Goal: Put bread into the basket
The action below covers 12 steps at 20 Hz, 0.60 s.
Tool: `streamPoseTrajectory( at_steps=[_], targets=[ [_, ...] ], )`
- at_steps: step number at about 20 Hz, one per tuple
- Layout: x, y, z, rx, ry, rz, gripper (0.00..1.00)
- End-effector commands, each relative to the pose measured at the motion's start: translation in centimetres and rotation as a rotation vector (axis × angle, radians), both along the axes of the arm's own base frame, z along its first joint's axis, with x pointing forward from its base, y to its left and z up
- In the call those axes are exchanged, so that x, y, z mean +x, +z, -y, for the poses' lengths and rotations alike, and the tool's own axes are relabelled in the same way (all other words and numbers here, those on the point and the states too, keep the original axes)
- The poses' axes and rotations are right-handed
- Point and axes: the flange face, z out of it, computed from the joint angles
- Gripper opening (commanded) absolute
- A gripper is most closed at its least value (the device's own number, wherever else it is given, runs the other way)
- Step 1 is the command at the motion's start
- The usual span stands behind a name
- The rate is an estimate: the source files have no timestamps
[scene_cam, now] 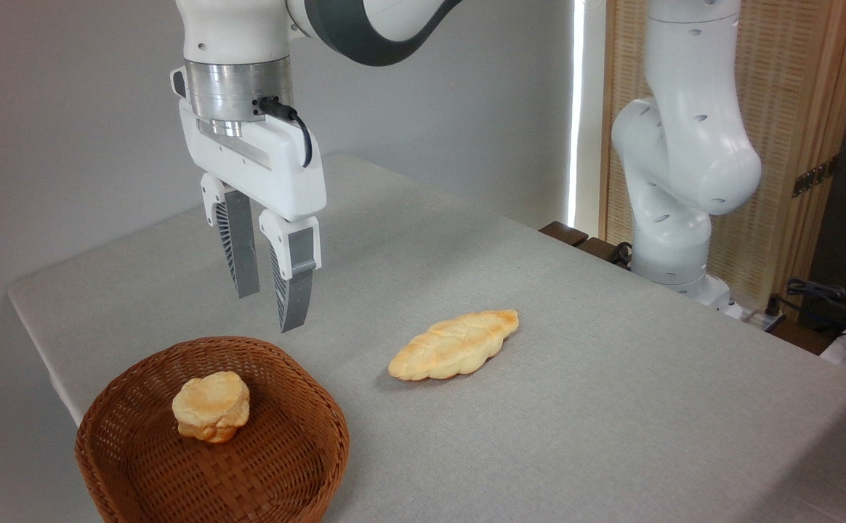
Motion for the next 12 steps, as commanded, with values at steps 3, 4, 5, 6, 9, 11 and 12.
streamPoseTrajectory(
  at_steps=[3, 4, 5, 6, 9, 11, 12],
  targets=[
    [0.07, 0.82, -1.03, -0.003, 0.02, 0.007, 1.0],
    [0.07, 0.82, -1.03, -0.003, 0.02, 0.007, 1.0],
    [0.08, 0.82, -1.11, -0.003, 0.021, 0.007, 1.0],
    [0.06, 0.82, -1.02, -0.005, 0.02, 0.007, 1.0],
    [0.06, 0.82, -0.94, -0.027, 0.026, 0.004, 1.0],
    [0.07, 0.82, -1.02, -0.029, 0.029, 0.004, 1.0],
    [0.09, 0.9, -1.1, -0.03, 0.031, 0.005, 1.0]
  ],
)
